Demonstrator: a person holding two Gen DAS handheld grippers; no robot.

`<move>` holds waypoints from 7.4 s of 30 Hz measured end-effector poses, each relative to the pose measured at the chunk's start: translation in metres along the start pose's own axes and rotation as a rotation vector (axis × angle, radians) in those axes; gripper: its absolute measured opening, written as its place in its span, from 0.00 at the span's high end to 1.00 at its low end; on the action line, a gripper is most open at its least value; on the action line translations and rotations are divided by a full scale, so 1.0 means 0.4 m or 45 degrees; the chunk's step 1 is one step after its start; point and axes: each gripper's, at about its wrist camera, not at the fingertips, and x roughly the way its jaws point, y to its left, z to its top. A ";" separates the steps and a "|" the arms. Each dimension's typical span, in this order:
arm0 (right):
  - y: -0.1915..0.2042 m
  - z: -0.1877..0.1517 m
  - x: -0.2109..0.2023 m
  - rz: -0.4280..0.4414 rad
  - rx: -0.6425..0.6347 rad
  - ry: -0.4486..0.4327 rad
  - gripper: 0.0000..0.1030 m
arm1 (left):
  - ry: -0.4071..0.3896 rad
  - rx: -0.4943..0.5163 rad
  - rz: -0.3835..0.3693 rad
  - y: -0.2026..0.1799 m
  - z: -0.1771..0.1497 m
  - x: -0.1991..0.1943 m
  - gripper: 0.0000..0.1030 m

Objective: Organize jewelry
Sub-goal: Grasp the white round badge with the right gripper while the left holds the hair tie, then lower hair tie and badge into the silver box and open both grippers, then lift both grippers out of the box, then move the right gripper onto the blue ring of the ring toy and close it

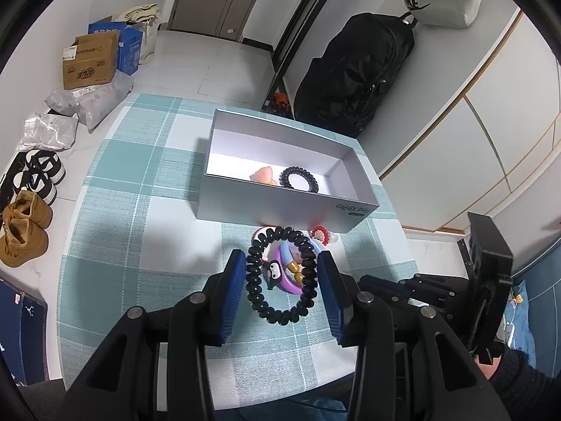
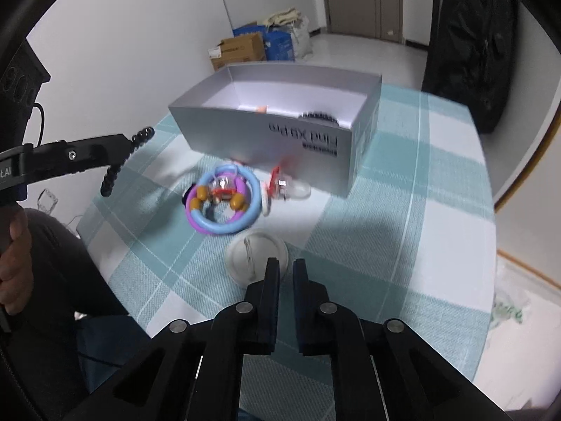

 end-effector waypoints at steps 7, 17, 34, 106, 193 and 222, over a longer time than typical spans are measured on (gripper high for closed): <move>0.034 0.001 -0.022 0.043 -0.049 -0.070 0.52 | -0.001 -0.008 0.001 0.001 -0.002 0.001 0.65; 0.116 -0.003 0.031 -0.107 -0.268 -0.039 0.54 | -0.005 -0.029 0.002 0.010 -0.001 0.001 0.65; 0.023 0.027 -0.057 0.052 -0.004 -0.172 0.60 | -0.065 -0.010 -0.009 -0.004 0.012 -0.012 0.65; -0.130 0.232 -0.083 0.320 0.290 -0.453 0.21 | -0.079 0.146 0.062 -0.050 0.153 0.104 0.35; 0.074 0.081 -0.005 0.226 0.121 -0.212 0.43 | -0.015 -0.173 0.208 0.072 -0.029 0.029 0.25; -0.097 0.066 -0.149 0.283 0.397 -0.410 0.43 | 0.121 0.250 0.351 -0.100 -0.058 0.158 0.25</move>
